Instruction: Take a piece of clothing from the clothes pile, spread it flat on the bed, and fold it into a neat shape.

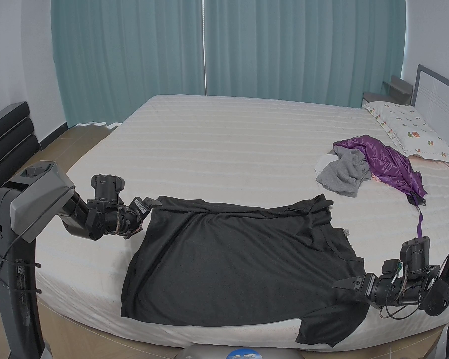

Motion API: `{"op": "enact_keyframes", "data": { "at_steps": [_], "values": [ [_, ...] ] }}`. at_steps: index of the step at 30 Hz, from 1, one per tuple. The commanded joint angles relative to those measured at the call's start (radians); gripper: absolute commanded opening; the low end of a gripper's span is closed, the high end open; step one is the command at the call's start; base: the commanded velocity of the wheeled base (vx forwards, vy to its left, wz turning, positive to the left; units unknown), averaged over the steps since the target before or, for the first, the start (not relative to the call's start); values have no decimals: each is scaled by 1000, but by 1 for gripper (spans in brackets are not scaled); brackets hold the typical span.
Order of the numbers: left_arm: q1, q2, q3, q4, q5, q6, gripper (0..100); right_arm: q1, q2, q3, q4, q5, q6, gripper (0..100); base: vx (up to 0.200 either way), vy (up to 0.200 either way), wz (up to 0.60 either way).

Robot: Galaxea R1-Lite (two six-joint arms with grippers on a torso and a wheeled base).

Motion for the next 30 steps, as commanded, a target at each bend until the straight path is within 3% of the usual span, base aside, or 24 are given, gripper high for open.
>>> {"op": "enact_keyframes", "data": {
  "at_steps": [1,30],
  "values": [
    [1,19,-10,-2,1,1,100,7,5,0,-1,0,1,100,0,0,0],
    [-7,50,-63,0,5,11,100,24,40,5,-28,0,2,100,0,0,0]
  ]
}}
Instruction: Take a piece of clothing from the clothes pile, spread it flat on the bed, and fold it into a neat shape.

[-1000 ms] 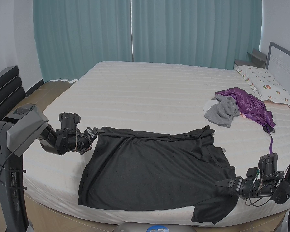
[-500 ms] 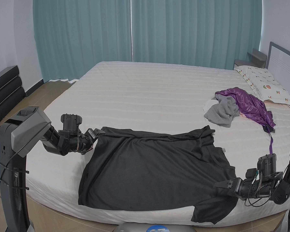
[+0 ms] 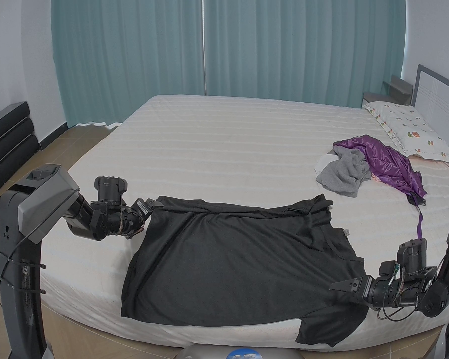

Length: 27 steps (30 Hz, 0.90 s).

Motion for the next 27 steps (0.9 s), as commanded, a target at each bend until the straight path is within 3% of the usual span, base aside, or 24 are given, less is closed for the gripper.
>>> {"op": "enact_keyframes", "data": {
  "at_steps": [1,9,18,27],
  "values": [
    [-3,3,-28,1,-1,0,100,6,7,4,0,0,0,100,0,0,0],
    [-8,83,-150,1,4,0,100,14,7,8,-1,0,2,100,0,0,0],
    [-23,192,-316,-13,79,-6,100,19,6,10,-1,-1,0,100,0,0,0],
    [-31,233,-360,-44,100,-7,100,20,1,8,-1,-3,0,100,0,0,0]
  ]
}}
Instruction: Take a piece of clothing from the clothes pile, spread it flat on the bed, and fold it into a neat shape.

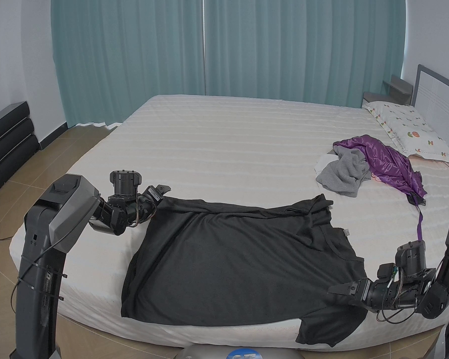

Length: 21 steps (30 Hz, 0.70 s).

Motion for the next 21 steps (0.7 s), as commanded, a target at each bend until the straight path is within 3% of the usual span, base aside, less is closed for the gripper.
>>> {"op": "enact_keyframes", "data": {
  "at_steps": [1,10,16,21],
  "values": [
    [-2,36,-26,-2,2,-1,0,1,-11,-3,-1,-1,-2,100,0,0,0],
    [-1,38,-28,-52,59,-1,0,17,0,-29,-131,-15,-2,100,0,0,0],
    [10,38,-20,-155,160,-1,0,28,123,-302,-108,-141,-6,100,0,0,0],
    [44,42,-48,-181,211,-4,0,60,219,-630,93,-242,3,100,0,0,0]
  ]
}}
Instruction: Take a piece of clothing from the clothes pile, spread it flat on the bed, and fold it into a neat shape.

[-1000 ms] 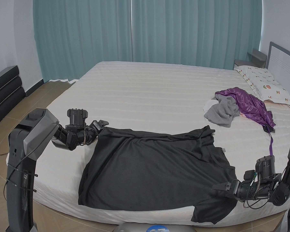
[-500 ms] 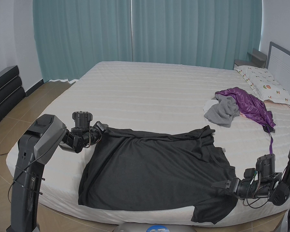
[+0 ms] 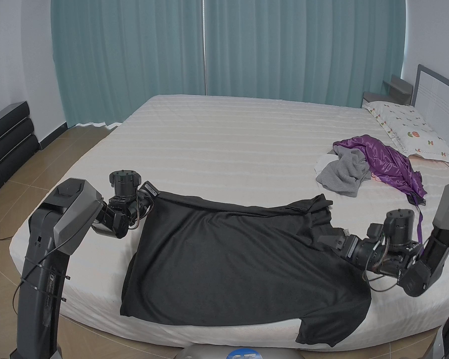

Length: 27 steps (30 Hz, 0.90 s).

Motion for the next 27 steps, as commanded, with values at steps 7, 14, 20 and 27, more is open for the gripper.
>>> {"op": "enact_keyframes", "data": {
  "at_steps": [7,14,20,27],
  "values": [
    [59,37,-63,-75,61,-15,0,78,298,-736,450,-170,95,100,0,0,0],
    [74,48,-80,-75,60,-26,0,99,468,-989,591,-192,118,100,0,0,0],
    [87,48,-86,-75,61,-51,0,96,563,-1172,634,-248,117,100,0,0,0],
    [90,57,-86,-67,54,-57,0,13,575,-1277,635,-270,71,100,0,0,0]
  ]
}}
